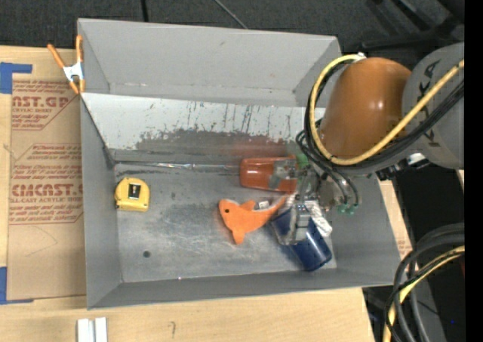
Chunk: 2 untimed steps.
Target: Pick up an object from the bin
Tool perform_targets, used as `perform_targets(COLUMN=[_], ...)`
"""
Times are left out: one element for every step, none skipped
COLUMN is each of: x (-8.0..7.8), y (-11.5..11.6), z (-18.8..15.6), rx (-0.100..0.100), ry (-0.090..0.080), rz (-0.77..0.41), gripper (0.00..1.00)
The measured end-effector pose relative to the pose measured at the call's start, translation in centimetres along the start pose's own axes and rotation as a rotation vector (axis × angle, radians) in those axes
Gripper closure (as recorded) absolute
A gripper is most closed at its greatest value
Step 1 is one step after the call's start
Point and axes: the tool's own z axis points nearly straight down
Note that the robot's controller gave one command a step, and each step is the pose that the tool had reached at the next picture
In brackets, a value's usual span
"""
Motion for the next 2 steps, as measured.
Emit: perform_targets(x=[-0.2, -4.2], y=[0.0, 2.1], z=[-0.5, 4.8], rx=[0.000, -0.001], ry=[-0.008, -0.017], rz=[0.000, 0.052], gripper=[0.00, 0.00])
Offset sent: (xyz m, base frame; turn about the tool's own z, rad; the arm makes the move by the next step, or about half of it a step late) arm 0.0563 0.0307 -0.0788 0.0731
